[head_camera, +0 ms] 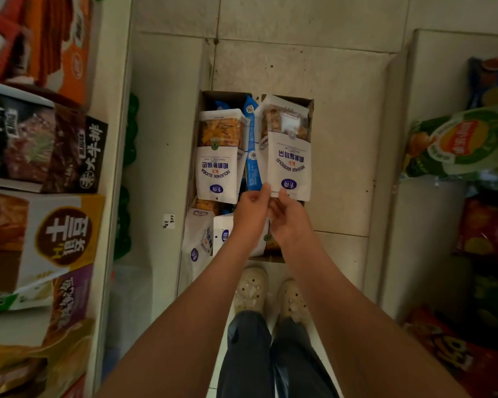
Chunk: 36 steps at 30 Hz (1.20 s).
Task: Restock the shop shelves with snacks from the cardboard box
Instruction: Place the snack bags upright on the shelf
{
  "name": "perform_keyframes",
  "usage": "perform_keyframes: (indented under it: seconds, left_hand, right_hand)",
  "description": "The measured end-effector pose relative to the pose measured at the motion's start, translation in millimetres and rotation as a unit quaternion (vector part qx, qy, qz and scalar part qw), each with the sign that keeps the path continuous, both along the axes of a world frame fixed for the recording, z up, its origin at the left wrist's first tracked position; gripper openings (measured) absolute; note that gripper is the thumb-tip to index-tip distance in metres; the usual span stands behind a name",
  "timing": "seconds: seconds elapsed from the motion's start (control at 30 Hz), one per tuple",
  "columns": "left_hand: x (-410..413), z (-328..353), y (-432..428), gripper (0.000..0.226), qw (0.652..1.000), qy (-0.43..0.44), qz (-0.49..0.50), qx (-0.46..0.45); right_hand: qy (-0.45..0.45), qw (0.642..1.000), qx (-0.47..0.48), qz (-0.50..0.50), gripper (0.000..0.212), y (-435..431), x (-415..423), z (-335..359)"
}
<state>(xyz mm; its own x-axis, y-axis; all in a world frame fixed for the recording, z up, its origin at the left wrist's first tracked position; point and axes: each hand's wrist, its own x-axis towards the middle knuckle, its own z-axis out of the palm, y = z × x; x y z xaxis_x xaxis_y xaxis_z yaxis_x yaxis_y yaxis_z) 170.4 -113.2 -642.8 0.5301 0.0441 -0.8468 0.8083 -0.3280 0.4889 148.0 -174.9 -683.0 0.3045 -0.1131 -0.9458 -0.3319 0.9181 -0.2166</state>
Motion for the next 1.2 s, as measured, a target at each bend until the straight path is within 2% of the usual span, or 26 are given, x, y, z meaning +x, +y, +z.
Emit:
perform_keyframes:
  seconds: [0.2,0.47,0.6,0.77,0.87,0.97,1.03,1.13,1.2]
  left_hand:
    - [16,17,-20,0.043,0.998,0.02,0.018,-0.05]
    - [27,41,-23,0.036,0.998,-0.02,0.035,-0.046]
    - [27,66,-21,0.028,0.999,-0.029,0.018,-0.04]
    - [15,115,-19,0.027,0.999,-0.025,-0.002,-0.026]
    - [3,158,-25,0.028,0.999,-0.016,0.011,-0.028]
    - [-12,201,-31,0.023,0.998,0.016,0.046,-0.031]
    - [-24,224,-32,0.02,0.996,0.037,0.077,-0.038]
    - [-45,250,-33,0.034,0.995,0.062,0.071,-0.029]
    - [-56,270,-36,0.025,0.993,0.096,0.061,-0.026]
  right_hand:
    - [-0.066,0.997,-0.008,-0.025,0.02,3,-5,18]
    - [-0.103,0.993,-0.046,-0.022,0.02,1,6,53]
    - [-0.108,0.992,-0.055,0.017,0.015,-2,3,82]
    - [-0.086,0.988,-0.073,0.103,0.016,-16,-7,141]
    - [-0.054,0.989,-0.078,0.115,0.026,-21,-15,184]
    - [-0.001,0.984,-0.125,0.13,0.024,-23,-24,226]
    - [0.023,0.974,-0.163,0.155,0.027,-25,-31,253]
    - [0.036,0.949,-0.218,0.224,0.029,-32,-47,292]
    - [0.049,0.932,-0.238,0.269,0.03,-35,-58,316]
